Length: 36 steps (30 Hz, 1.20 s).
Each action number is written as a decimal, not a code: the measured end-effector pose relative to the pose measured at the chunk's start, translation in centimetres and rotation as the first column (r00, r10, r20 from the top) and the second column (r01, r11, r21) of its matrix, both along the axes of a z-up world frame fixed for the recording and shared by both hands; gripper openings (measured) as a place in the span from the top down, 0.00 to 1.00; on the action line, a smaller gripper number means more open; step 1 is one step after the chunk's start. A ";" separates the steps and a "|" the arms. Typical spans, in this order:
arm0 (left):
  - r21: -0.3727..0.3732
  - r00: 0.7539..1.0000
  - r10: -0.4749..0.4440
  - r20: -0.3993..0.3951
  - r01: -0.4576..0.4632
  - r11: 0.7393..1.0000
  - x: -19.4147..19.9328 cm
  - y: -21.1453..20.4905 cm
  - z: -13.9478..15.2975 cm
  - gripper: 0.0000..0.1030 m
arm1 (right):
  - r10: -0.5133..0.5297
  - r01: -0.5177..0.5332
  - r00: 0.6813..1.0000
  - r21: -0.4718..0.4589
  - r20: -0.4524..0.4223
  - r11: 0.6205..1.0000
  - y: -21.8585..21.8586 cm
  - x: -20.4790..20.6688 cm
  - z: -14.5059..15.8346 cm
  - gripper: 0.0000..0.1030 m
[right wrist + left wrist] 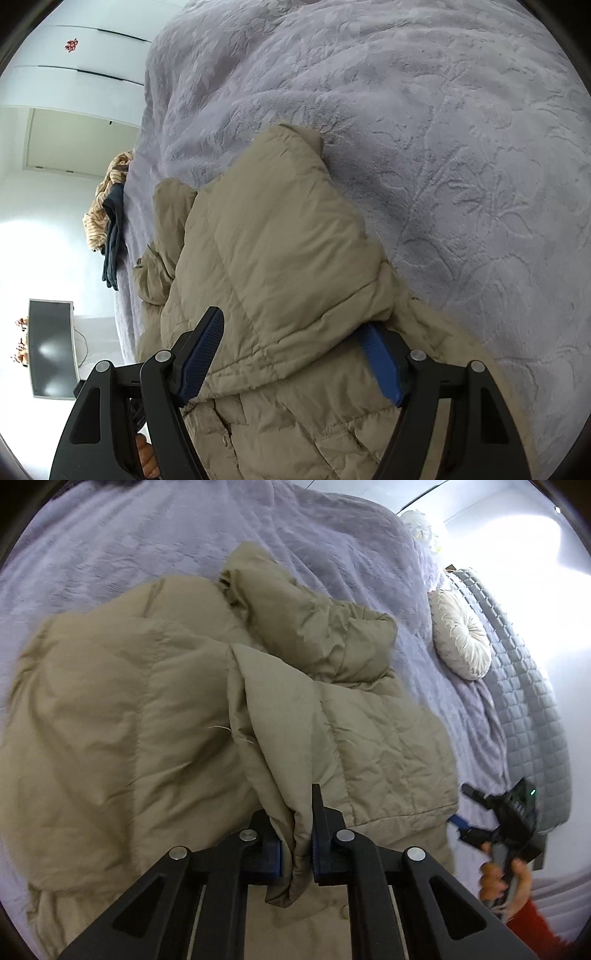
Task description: Fold large clothes
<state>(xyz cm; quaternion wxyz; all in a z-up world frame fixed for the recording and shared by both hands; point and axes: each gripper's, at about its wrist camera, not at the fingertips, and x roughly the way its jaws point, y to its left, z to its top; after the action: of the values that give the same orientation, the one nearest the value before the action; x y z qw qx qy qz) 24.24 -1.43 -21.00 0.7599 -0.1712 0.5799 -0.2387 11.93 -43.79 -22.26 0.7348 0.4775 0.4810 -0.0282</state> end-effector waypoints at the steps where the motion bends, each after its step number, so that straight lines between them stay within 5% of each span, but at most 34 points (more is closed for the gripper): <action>1: 0.012 1.000 0.002 0.005 -0.002 1.000 -0.1 0.1 -0.2 0.88 | 0.007 -0.007 1.000 -0.003 0.003 1.000 0.1 0.4 0.0 0.26; 2: 0.025 1.000 0.001 0.005 -0.001 1.000 -0.2 0.2 -0.4 0.88 | 0.013 -0.013 1.000 -0.013 0.008 1.000 0.1 0.5 0.1 0.30; 4: 0.060 1.000 -0.001 -0.002 0.001 0.998 0.1 0.4 -1.2 0.88 | 0.035 -0.036 0.999 -0.070 -0.014 0.997 0.5 1.2 0.3 0.71; 7: 0.079 1.000 0.008 -0.007 -0.008 0.997 0.3 0.9 -1.6 0.88 | 0.027 -0.033 0.998 -0.111 -0.050 0.993 0.7 2.1 -0.5 0.79; 17: 0.230 0.997 0.043 0.063 -0.057 0.972 -1.0 3.9 1.0 0.88 | 0.038 -0.043 0.997 -0.062 -0.072 0.997 -0.1 1.1 -1.2 0.76; 20: 0.236 0.994 0.060 0.091 -0.080 0.969 -1.4 4.8 2.5 0.88 | 0.059 -0.061 0.998 -0.061 -0.033 0.996 -0.2 -0.2 0.7 0.47; 27: 0.186 0.989 0.028 0.143 -0.055 0.981 -0.5 2.1 5.6 0.88 | 0.064 -0.017 0.986 -0.299 0.151 0.954 -0.8 -2.4 7.6 0.46; 33: 0.254 0.987 -0.009 0.159 -0.032 0.967 1.6 -2.3 4.3 0.88 | -0.109 0.111 0.992 -0.024 0.056 0.994 -5.9 2.9 1.7 0.46; 36: 0.332 0.987 -0.009 0.160 -0.045 0.942 2.1 -2.7 2.4 0.88 | -0.036 0.038 0.996 -0.015 0.076 0.999 -4.6 5.2 0.8 0.58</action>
<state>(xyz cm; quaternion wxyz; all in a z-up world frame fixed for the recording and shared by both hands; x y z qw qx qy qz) 26.32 -4.17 -18.59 0.8239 -0.0253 0.5479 -0.1427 17.13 -48.42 -21.42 0.7556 0.4810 0.4437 -0.0276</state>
